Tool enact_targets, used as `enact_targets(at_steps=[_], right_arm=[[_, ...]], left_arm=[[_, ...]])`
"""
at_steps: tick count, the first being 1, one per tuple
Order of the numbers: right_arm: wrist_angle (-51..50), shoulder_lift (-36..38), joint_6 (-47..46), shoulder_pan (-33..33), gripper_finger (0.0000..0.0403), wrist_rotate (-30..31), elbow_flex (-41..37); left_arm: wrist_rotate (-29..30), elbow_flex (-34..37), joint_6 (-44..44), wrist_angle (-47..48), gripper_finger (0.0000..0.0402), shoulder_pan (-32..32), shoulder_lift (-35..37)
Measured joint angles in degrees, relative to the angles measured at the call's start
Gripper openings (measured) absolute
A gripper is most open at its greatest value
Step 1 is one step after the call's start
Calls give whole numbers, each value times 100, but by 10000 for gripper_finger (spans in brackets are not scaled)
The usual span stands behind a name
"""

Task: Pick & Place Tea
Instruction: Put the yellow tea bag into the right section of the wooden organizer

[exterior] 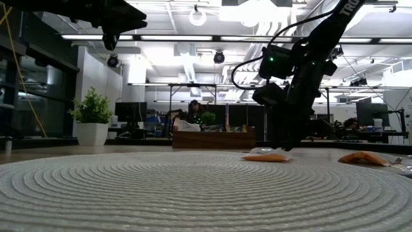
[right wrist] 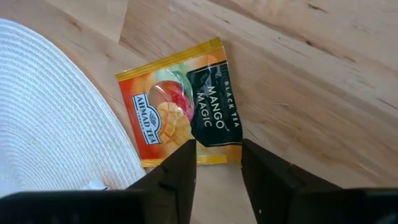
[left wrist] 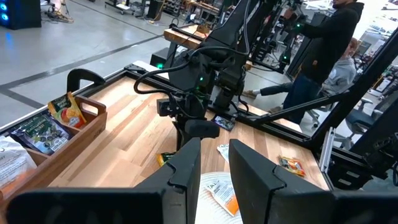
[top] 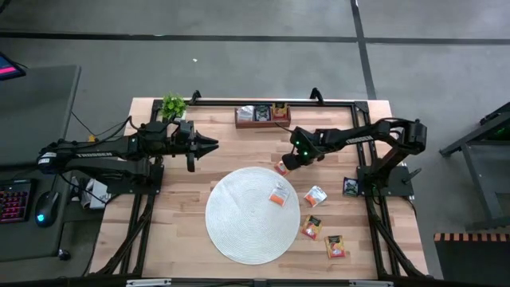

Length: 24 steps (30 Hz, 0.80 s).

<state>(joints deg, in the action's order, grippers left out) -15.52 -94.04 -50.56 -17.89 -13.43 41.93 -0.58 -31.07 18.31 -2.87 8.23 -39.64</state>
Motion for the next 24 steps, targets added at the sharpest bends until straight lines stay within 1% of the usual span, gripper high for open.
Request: enact_targets(at_steps=[10, 16, 24], right_arm=[[-47, 2, 65, 0, 65, 102, -4], [-119, 2, 122, 0, 10, 215, -4], [-75, 2, 193, 0, 2, 243, -4]], left_arm=[[-1, 1, 2, 0, 83, 1, 1], [-2, 0, 2, 0, 83, 0, 0], [-1, 0, 1, 0, 83, 0, 1]])
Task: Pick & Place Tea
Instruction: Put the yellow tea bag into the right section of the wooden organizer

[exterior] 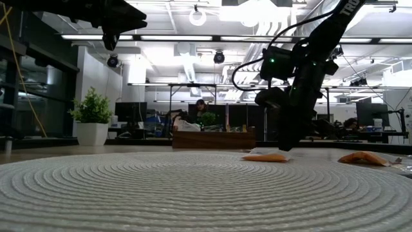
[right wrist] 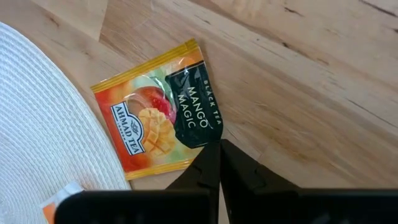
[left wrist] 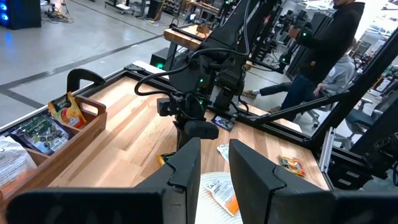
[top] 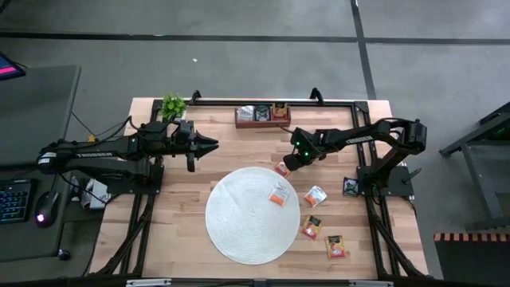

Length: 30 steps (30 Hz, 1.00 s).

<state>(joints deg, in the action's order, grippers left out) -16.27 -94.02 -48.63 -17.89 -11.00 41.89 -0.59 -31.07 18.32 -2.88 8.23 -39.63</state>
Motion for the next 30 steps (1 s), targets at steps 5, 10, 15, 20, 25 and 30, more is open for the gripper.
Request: enact_targets(at_steps=[5, 10, 15, 20, 25, 30], right_arm=[[25, 156, 3, 0, 1, 76, -18], [19, 511, 21, -33, 1, 276, -15], [24, 859, 94, -42, 0, 498, -15], [13, 1231, 344, -43, 0, 784, -13], [6, 1581, 592, -46, 0, 1022, -8], [-17, 1912, 919, -46, 0, 1298, -7]], left_arm=[[-1, 0, -1, -1, 83, 1, 0], [0, 0, 1, 0, 83, 0, -1], [0, 0, -1, 0, 83, 0, -1], [1, 0, 1, 0, 83, 1, -1], [0, 0, 1, 0, 83, 0, -1], [-1, 0, 1, 0, 83, 0, -1]])
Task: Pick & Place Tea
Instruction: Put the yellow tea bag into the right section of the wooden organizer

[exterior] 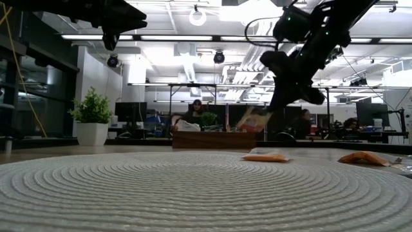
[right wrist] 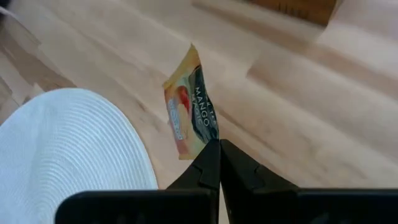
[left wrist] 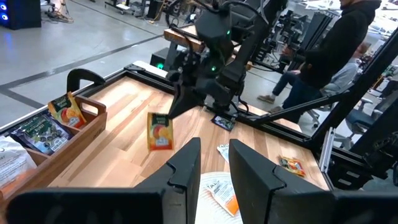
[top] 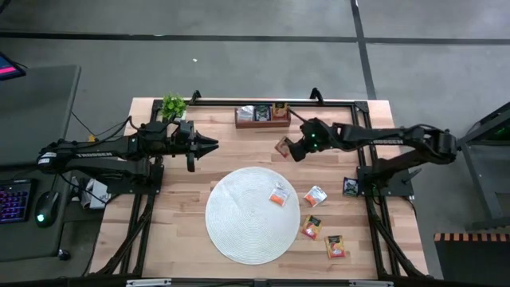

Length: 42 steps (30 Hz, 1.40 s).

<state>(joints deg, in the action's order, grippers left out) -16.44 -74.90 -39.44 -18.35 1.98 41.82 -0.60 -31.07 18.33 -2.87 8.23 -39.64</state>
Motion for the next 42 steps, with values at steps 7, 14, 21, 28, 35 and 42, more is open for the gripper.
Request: enact_targets(at_steps=[7, 14, 21, 28, 35, 42], right_arm=[[-147, 215, 963, -172, 0, 360, 391], [-356, 217, 2574, -750, 0, 519, 1249], [-283, 217, 4410, -1363, 0, 233, 1838], [-35, 193, 5431, -1961, 0, -571, 1942], [293, -329, 5639, -2354, 0, -1052, 1947], [643, -1145, 5643, -2376, 0, -1240, 1947]], left_arm=[[0, 0, 0, 0, 83, 2, 0], [1, 0, -2, 0, 83, 0, 2], [1, 0, -1, 0, 83, 0, 1], [2, 0, 0, 0, 83, 0, 2], [0, 0, -1, 0, 83, 0, 1], [1, 0, -1, 0, 83, 0, 0]])
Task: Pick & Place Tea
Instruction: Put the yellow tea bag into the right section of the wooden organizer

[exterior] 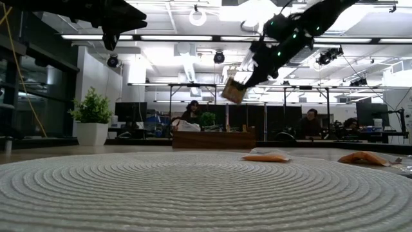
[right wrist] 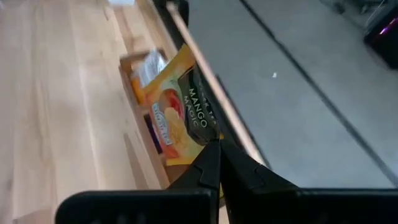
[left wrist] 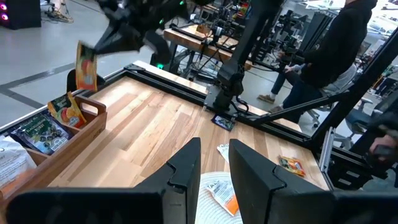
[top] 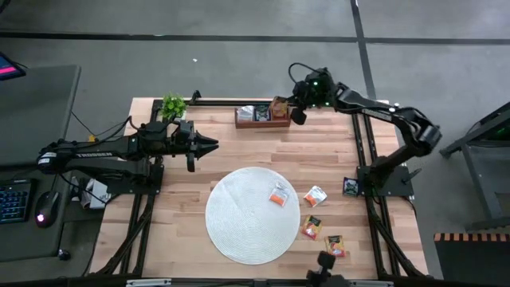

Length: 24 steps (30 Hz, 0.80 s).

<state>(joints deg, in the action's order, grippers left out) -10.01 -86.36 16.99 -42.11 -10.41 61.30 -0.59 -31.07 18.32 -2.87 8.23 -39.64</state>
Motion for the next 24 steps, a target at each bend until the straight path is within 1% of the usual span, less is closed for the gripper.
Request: enact_targets(at_steps=[6, 12, 19, 24], right_arm=[[-6, -579, 165, -2, 0, 17, 85], [-34, -1099, 461, -2, 0, 20, 536], [-845, -1617, 1058, -28, 0, 88, 1262], [-1156, -1675, 1495, -33, 0, 431, 1411]], left_arm=[[1, 0, 1, 0, 83, 0, 0], [1, 0, 1, -1, 83, 0, 1], [0, 0, 1, 0, 83, 1, 2], [-1, 0, -1, 0, 83, 0, 2]])
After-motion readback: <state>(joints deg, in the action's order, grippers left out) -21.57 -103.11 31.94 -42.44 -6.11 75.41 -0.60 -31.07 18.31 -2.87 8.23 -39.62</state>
